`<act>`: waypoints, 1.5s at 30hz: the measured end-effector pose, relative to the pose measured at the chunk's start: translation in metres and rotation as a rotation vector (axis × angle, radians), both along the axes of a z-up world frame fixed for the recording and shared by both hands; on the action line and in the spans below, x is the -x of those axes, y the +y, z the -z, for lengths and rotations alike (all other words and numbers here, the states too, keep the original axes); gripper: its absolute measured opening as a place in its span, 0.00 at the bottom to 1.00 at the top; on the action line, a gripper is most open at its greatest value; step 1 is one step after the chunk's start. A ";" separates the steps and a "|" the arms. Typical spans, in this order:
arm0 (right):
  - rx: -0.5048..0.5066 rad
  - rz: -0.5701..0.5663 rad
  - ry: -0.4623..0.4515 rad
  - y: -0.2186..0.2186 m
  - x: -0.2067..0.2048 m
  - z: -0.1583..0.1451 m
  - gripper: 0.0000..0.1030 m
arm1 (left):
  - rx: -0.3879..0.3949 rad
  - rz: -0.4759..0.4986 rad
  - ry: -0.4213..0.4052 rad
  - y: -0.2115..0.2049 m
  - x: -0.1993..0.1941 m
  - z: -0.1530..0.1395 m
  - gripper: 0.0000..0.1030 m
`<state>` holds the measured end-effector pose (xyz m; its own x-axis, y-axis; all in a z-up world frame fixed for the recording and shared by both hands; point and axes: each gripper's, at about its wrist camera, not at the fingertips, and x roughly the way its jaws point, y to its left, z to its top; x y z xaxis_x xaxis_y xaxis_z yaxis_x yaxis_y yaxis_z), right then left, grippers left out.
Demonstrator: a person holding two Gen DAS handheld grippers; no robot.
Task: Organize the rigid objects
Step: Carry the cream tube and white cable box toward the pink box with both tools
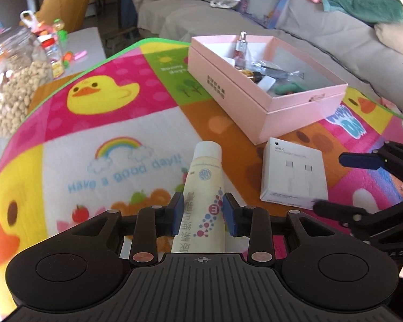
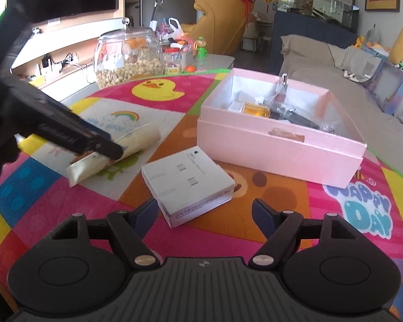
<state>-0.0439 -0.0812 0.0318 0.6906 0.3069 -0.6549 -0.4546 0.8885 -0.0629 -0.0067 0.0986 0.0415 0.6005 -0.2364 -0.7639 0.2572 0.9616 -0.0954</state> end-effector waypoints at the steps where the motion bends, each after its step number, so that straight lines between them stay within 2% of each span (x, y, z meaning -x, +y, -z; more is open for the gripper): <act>1: 0.017 0.011 -0.011 0.000 0.000 0.001 0.75 | 0.016 -0.021 0.009 0.002 -0.001 0.001 0.39; 2: 0.041 0.027 -0.025 -0.001 0.000 0.001 0.75 | 0.036 -0.045 0.022 0.004 -0.003 0.003 0.41; 3: 0.069 0.050 -0.041 -0.002 0.000 0.001 0.75 | 0.048 -0.067 0.061 0.005 -0.007 0.007 0.39; 5: 0.129 0.101 -0.063 -0.006 -0.001 0.001 0.76 | 0.070 -0.081 0.055 0.007 -0.009 0.010 0.40; 7: 0.165 0.153 -0.079 -0.014 -0.003 0.000 0.76 | 0.050 -0.067 0.050 0.004 -0.008 0.010 0.40; 10: 0.118 0.162 -0.075 -0.023 -0.004 -0.006 0.76 | 0.019 -0.057 0.021 -0.001 -0.003 0.012 0.40; 14: 0.017 0.096 -0.064 -0.012 -0.004 -0.018 0.77 | -0.003 -0.069 -0.031 -0.006 0.005 0.016 0.40; 18: 0.021 0.088 -0.057 0.014 -0.019 -0.014 0.80 | -0.034 -0.070 -0.057 -0.011 0.009 0.017 0.40; 23: 0.047 0.128 0.019 0.026 -0.050 0.002 0.80 | 0.014 -0.097 -0.044 -0.004 0.005 0.017 0.40; 26: -0.004 0.159 0.089 0.016 -0.061 0.006 0.79 | 0.043 -0.106 -0.033 0.000 0.003 0.016 0.39; 28: -0.050 0.145 0.116 0.007 -0.059 0.004 0.68 | 0.071 -0.116 -0.025 0.003 0.000 0.016 0.38; 31: -0.024 0.143 0.087 0.001 -0.049 -0.001 0.67 | 0.099 -0.135 -0.020 0.007 -0.004 0.016 0.37; 35: 0.006 0.122 0.048 -0.010 -0.028 -0.010 0.67 | 0.079 -0.154 -0.050 0.003 -0.003 0.016 0.26; 39: -0.001 0.113 -0.005 -0.026 -0.002 -0.027 0.67 | 0.121 -0.105 -0.054 -0.002 0.011 0.015 0.25; 45: -0.002 0.150 -0.083 -0.051 0.023 -0.044 0.67 | 0.116 0.048 -0.076 -0.028 0.054 -0.006 0.25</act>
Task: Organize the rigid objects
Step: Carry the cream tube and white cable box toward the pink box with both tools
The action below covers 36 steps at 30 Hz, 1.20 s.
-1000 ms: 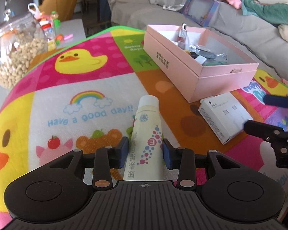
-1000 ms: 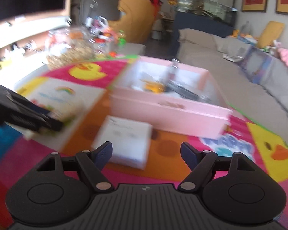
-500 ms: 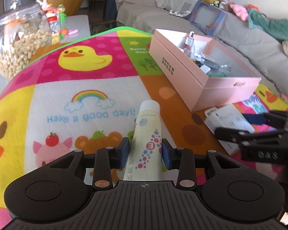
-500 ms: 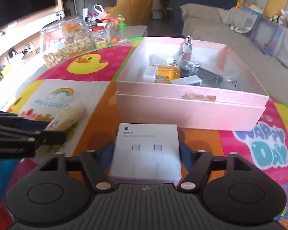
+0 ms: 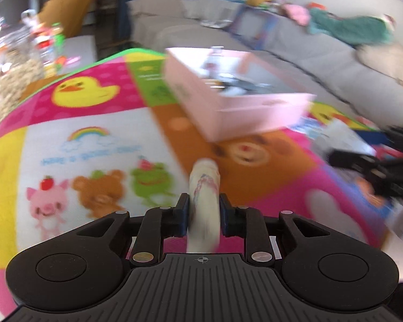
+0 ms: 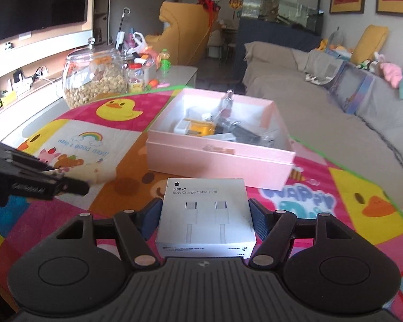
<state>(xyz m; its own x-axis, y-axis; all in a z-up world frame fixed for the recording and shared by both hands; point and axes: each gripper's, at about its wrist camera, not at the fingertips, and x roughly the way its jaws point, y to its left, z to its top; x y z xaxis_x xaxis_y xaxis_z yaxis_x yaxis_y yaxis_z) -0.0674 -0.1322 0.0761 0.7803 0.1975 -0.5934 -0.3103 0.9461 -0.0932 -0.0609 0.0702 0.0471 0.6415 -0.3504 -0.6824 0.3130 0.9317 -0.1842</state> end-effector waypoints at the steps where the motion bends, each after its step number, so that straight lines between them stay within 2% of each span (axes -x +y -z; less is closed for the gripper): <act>1: -0.008 0.002 -0.006 -0.004 0.003 -0.001 0.67 | -0.003 0.034 -0.010 -0.006 0.009 -0.007 0.25; 4: -0.036 0.006 -0.016 -0.014 0.012 -0.003 0.67 | -0.032 0.103 -0.072 -0.024 0.031 -0.032 0.23; 6: -0.050 0.009 -0.027 -0.019 0.017 -0.003 0.67 | -0.034 0.127 -0.123 -0.031 0.037 -0.052 0.06; 10: -0.081 0.022 -0.043 -0.030 0.024 0.000 0.67 | -0.046 0.140 -0.218 -0.047 0.028 -0.088 0.08; 12: -0.097 0.033 -0.039 -0.035 0.024 0.003 0.67 | -0.080 0.136 -0.214 -0.055 0.016 -0.093 0.08; 14: -0.103 0.044 -0.041 -0.039 0.026 0.006 0.67 | -0.084 0.146 -0.161 -0.059 0.009 -0.088 0.09; 18: -0.090 0.074 -0.041 -0.046 0.025 0.014 0.67 | -0.081 0.227 -0.038 -0.068 0.013 -0.059 0.14; 20: -0.089 0.086 -0.016 -0.047 0.020 0.020 0.67 | -0.123 0.246 -0.027 -0.074 0.017 -0.041 0.17; 25: -0.064 0.090 0.043 -0.045 0.011 0.034 0.67 | -0.274 0.217 0.000 -0.089 0.008 -0.008 0.17; 28: -0.044 0.092 0.072 -0.041 0.009 0.041 0.69 | -0.253 0.249 0.016 -0.095 0.005 0.001 0.29; 29: -0.036 0.091 0.081 -0.039 0.008 0.044 0.69 | -0.254 0.251 0.022 -0.097 0.004 0.004 0.36; 32: -0.020 0.095 0.107 -0.036 0.005 0.051 0.71 | -0.221 0.235 0.082 -0.098 -0.006 0.016 0.37; 36: -0.021 0.102 0.127 -0.036 0.003 0.057 0.72 | -0.162 0.202 0.093 -0.093 -0.013 0.018 0.38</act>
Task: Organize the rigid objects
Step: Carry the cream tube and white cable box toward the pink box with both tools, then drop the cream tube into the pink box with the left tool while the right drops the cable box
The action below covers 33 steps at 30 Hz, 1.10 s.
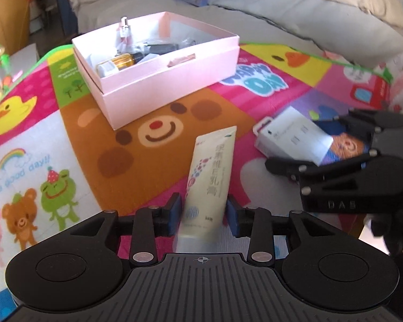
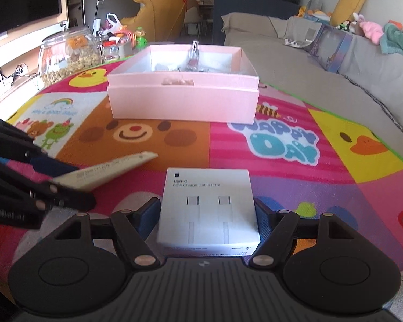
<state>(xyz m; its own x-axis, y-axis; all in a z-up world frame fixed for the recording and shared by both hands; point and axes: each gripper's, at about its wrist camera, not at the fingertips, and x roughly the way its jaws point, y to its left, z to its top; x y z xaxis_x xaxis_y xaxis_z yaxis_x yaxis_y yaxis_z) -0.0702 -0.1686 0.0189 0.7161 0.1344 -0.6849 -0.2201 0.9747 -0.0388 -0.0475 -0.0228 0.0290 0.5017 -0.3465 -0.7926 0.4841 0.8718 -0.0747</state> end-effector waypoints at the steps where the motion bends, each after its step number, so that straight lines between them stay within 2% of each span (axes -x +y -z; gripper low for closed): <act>1: 0.001 0.000 0.001 0.000 0.000 -0.001 0.72 | 0.008 -0.010 0.004 0.000 -0.002 0.000 0.37; 8: 0.003 0.004 0.000 0.001 0.000 -0.001 0.72 | 0.019 -0.080 -0.001 -0.003 0.002 0.001 0.38; 13: 0.002 0.008 -0.006 0.001 0.001 -0.001 0.72 | -0.011 -0.032 -0.070 -0.004 0.011 0.004 0.37; 15: 0.003 0.007 -0.007 0.001 0.001 -0.001 0.72 | 0.006 -0.038 -0.083 -0.001 0.013 0.004 0.32; 18: 0.006 -0.011 0.000 0.002 0.002 -0.003 0.67 | 0.027 -0.037 -0.082 0.004 0.016 0.004 0.30; 24: 0.032 -0.115 0.003 0.011 0.020 -0.013 0.67 | 0.062 0.040 -0.058 0.011 0.038 -0.001 0.30; 28: -0.008 -0.118 -0.060 0.005 0.025 -0.043 0.67 | 0.158 0.030 -0.089 0.026 0.039 -0.032 0.30; 30: -0.036 -0.108 -0.138 0.000 0.023 -0.070 0.67 | 0.190 0.022 -0.162 0.032 0.033 -0.060 0.29; 33: -0.057 -0.068 -0.291 -0.005 0.015 -0.113 0.67 | 0.198 0.003 -0.307 0.035 0.016 -0.108 0.30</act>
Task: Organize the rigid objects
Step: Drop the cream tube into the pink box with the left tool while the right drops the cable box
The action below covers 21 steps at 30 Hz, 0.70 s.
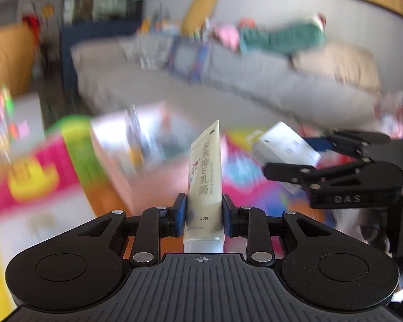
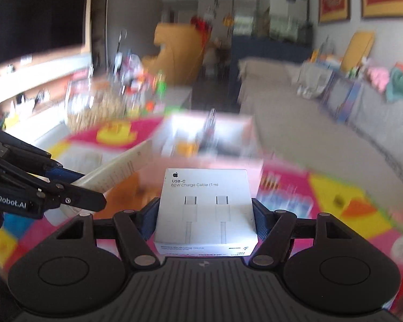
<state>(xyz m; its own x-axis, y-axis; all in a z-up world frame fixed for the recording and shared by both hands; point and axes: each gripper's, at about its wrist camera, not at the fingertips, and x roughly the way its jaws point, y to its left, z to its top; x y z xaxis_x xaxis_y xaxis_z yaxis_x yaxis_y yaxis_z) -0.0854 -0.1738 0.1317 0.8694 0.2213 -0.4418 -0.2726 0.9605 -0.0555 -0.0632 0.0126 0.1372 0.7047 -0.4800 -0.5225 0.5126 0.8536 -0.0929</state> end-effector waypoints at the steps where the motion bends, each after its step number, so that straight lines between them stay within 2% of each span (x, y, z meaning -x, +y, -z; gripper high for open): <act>1: -0.009 0.019 -0.046 0.000 -0.006 -0.013 0.67 | 0.006 -0.011 -0.036 0.000 -0.009 -0.014 0.30; 3: -0.034 0.053 -0.114 -0.001 -0.026 -0.032 0.67 | 0.031 -0.041 -0.086 -0.002 -0.032 -0.036 0.30; 5: -0.060 0.066 -0.133 -0.001 -0.052 -0.044 0.67 | 0.073 -0.069 -0.110 -0.003 -0.061 -0.052 0.30; 8: -0.101 0.063 -0.153 0.000 -0.095 -0.053 0.68 | 0.155 -0.082 -0.079 -0.004 -0.111 -0.061 0.30; 10: -0.113 0.062 -0.141 0.000 -0.124 -0.051 0.79 | 0.194 -0.065 0.003 -0.006 -0.147 -0.052 0.30; 11: -0.117 0.083 -0.123 0.000 -0.135 -0.049 0.79 | 0.189 -0.083 0.048 -0.009 -0.163 -0.043 0.30; 13: -0.132 0.108 -0.087 -0.005 -0.147 -0.039 0.79 | 0.146 -0.125 0.085 -0.012 -0.180 -0.023 0.29; 15: -0.143 0.115 -0.053 -0.010 -0.148 -0.024 0.79 | 0.102 -0.130 0.099 -0.014 -0.186 -0.004 0.29; 19: -0.107 0.154 0.024 -0.016 -0.142 0.008 0.79 | 0.067 -0.125 0.182 -0.013 -0.191 0.028 0.29; 21: -0.097 0.174 0.068 -0.016 -0.139 0.020 0.79 | 0.053 -0.139 0.196 -0.010 -0.184 0.038 0.29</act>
<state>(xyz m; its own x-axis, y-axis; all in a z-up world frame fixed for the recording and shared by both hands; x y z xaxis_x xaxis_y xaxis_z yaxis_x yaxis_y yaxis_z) 0.0531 -0.1900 0.1116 0.8669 0.1147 -0.4851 -0.1019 0.9934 0.0527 0.1209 0.0028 0.0994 0.6534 -0.4156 -0.6327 0.3578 0.9061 -0.2257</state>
